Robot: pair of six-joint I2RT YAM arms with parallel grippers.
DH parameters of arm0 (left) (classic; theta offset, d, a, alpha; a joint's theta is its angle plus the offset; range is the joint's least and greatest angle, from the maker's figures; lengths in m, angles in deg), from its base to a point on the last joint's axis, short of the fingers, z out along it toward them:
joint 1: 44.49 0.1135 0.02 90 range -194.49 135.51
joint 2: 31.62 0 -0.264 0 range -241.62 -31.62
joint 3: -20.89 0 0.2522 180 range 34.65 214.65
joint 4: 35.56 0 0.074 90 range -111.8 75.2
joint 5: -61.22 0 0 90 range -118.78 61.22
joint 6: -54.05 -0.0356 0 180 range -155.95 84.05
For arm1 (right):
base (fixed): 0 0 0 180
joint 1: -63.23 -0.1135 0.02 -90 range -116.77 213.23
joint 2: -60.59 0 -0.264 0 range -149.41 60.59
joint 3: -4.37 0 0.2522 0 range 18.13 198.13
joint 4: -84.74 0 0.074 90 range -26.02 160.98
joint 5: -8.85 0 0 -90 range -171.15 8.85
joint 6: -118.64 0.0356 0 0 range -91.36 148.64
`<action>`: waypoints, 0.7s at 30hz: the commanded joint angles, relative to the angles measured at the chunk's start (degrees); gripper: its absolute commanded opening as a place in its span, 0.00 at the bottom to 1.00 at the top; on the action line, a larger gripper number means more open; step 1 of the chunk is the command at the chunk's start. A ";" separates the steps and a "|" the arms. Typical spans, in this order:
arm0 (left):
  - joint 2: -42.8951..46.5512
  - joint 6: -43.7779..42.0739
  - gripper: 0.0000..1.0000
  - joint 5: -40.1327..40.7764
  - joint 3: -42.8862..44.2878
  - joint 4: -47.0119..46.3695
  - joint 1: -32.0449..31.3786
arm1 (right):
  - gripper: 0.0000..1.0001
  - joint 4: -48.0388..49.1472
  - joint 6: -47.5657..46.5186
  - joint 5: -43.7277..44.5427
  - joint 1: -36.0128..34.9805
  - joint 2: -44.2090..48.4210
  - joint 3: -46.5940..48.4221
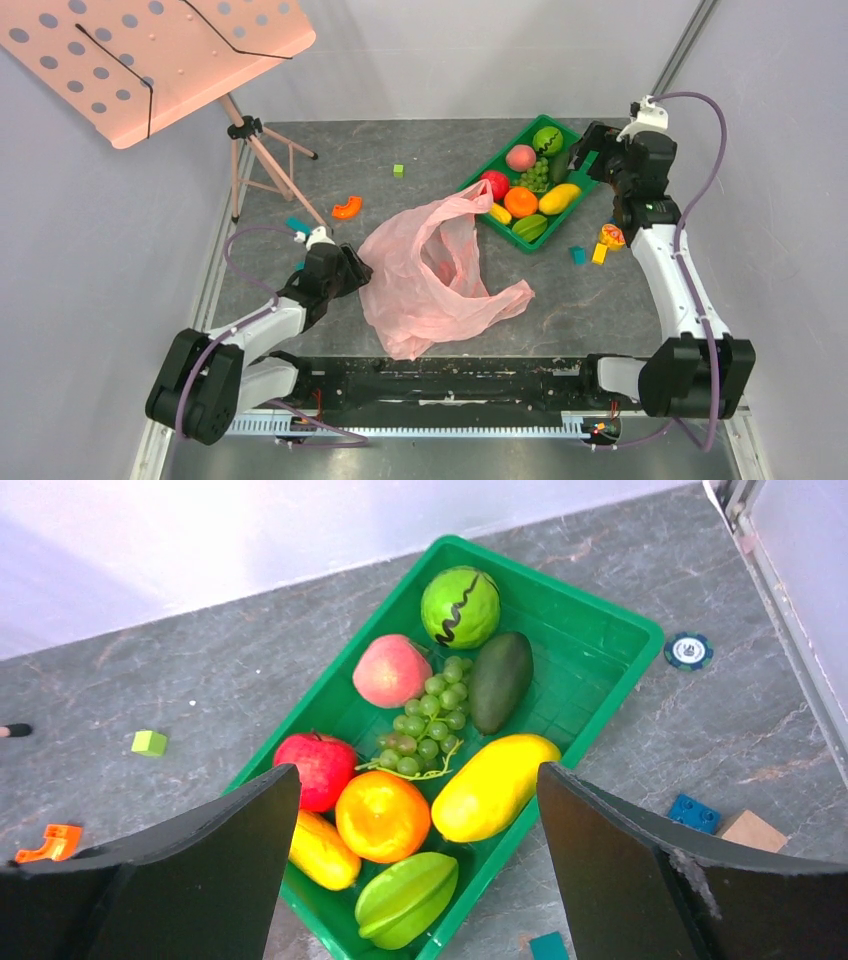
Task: Take the fake fruits out of the plastic bag
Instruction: Place the fake fruit in the bin, then adjust the plastic bag at the center of the board.
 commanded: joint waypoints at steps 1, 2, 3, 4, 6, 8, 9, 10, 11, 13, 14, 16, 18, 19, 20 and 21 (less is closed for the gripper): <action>-2.67 0.58 0.60 -0.03 -0.68 -7.00 0.28 | 0.91 1.64 0.67 -2.33 -0.13 4.93 -0.65; -3.11 0.63 0.55 0.01 -1.04 -8.27 0.28 | 0.91 1.57 0.75 -2.77 -0.13 5.79 -1.02; -3.56 0.71 0.51 -0.12 -1.31 -9.40 0.30 | 0.91 1.41 0.87 -3.27 -0.13 6.47 -1.28; -3.91 0.80 0.47 -0.10 -1.43 -10.15 0.30 | 0.91 1.22 1.00 -3.61 -0.13 7.26 -1.71; -4.52 0.80 0.36 -0.35 -1.45 -11.75 0.30 | 0.91 0.75 1.09 -4.14 -0.13 8.87 -2.70; -4.74 0.80 0.25 -0.64 -1.20 -12.78 0.28 | 0.91 0.59 1.28 -4.46 -0.13 10.96 -4.09; -4.66 0.80 0.21 -0.73 -0.88 -12.86 0.28 | 0.91 0.57 1.49 -4.54 -0.13 12.16 -4.99; -4.40 0.82 0.16 -0.92 -0.46 -12.65 0.28 | 0.91 0.57 1.64 -4.73 -0.12 13.46 -5.62; -3.94 0.73 0.12 -1.09 0.23 -12.21 0.29 | 0.91 0.59 1.83 -4.96 -0.13 14.43 -6.37; -2.45 0.55 0.04 -1.73 1.82 -10.10 0.29 | 0.91 0.21 2.06 -5.41 -0.13 16.55 -7.57; -1.33 0.33 0.02 -1.93 3.11 -8.33 0.29 | 0.92 -0.04 2.09 -5.70 -0.13 17.55 -8.14; 1.00 -0.27 0.02 -2.44 5.79 -4.75 0.28 | 0.92 -0.54 2.38 -6.30 -0.13 19.39 -9.28; 3.81 -0.87 0.02 -3.09 8.37 -1.35 0.28 | 0.92 -0.96 2.81 -7.40 -0.13 21.10 -10.27; 5.36 -1.47 0.02 -3.52 10.07 0.88 0.29 | 0.92 -1.11 2.92 -7.76 -0.13 22.05 -10.82; 6.60 -2.10 0.02 -4.11 12.06 2.94 0.28 | 0.92 -1.46 3.00 -8.09 -0.13 22.92 -11.39; 8.01 -3.05 0.02 -5.01 13.96 5.75 0.28 | 0.92 -1.72 2.85 -8.09 -0.13 23.99 -12.06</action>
